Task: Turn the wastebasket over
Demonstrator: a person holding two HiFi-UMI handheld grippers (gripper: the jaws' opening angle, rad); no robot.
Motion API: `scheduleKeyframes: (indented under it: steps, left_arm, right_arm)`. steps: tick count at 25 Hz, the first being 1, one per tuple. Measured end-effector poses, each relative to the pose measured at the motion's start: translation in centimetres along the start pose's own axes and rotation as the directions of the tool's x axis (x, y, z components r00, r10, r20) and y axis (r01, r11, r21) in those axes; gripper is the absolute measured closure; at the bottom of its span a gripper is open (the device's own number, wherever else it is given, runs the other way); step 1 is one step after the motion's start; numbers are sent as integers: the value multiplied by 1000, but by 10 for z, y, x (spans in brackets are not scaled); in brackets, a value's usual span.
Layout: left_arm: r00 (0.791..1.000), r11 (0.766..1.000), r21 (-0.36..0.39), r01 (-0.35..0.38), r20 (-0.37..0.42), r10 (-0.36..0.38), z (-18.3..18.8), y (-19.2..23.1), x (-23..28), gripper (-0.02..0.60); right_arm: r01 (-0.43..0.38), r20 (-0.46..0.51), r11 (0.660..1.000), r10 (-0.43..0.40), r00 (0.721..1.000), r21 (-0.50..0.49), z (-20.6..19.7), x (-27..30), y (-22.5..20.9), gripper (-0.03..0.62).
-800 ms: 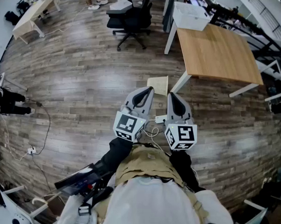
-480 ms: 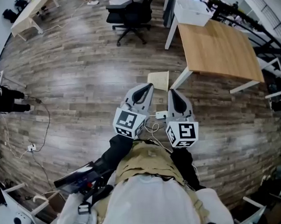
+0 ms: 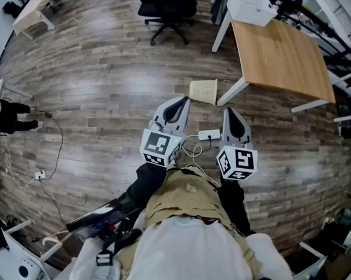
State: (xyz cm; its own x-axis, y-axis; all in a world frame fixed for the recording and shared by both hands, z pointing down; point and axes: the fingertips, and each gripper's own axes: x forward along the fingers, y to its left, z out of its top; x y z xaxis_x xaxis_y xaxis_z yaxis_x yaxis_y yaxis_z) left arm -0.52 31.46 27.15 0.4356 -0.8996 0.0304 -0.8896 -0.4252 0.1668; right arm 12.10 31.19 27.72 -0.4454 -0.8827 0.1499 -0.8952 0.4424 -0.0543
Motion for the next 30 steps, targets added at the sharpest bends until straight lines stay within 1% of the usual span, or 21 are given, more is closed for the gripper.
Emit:
scheduleKeyframes:
  steps: [5, 9, 13, 17, 19, 23, 25, 27, 30]
  left_arm:
    - [1000, 1000, -12, 5, -28, -5, -13, 22, -7, 580]
    - [999, 1000, -15, 15, -29, -16, -22, 35, -12, 580]
    - [999, 1000, -10, -14, -38, 13, -29, 50, -17, 580]
    - [998, 999, -43, -31, -54, 28, -33, 62, -11, 580]
    - [996, 997, -55, -55, -70, 51, -37, 71, -4, 580]
    - [985, 986, -75, -150, -96, 142, -46, 110, 13, 580]
    - [980, 980, -81, -181, -99, 173, -47, 127, 27, 580]
    - [978, 978, -83, -191, -98, 183, -45, 139, 48, 580]
    - [979, 979, -82, -185, -103, 176, -40, 154, 88, 580]
  right_arm:
    - [12, -12, 1000, -12, 1000, 23, -14, 10, 9, 574]
    - [20, -43, 999, -18, 999, 33, -29, 18, 13, 574]
    - [27, -74, 999, -23, 997, 45, -40, 22, 16, 574]
    - [11, -83, 998, -6, 997, 56, -39, 42, 12, 574]
    - [-6, -82, 998, 11, 997, 62, -39, 58, 11, 574]
    - [-62, -57, 996, 66, 996, 70, -39, 99, 11, 574]
    - [-75, -62, 994, 80, 995, 77, -41, 121, 7, 574]
    - [-74, -64, 994, 80, 995, 86, -39, 143, -4, 574]
    - [-67, -56, 993, 73, 996, 99, -31, 178, -26, 574]
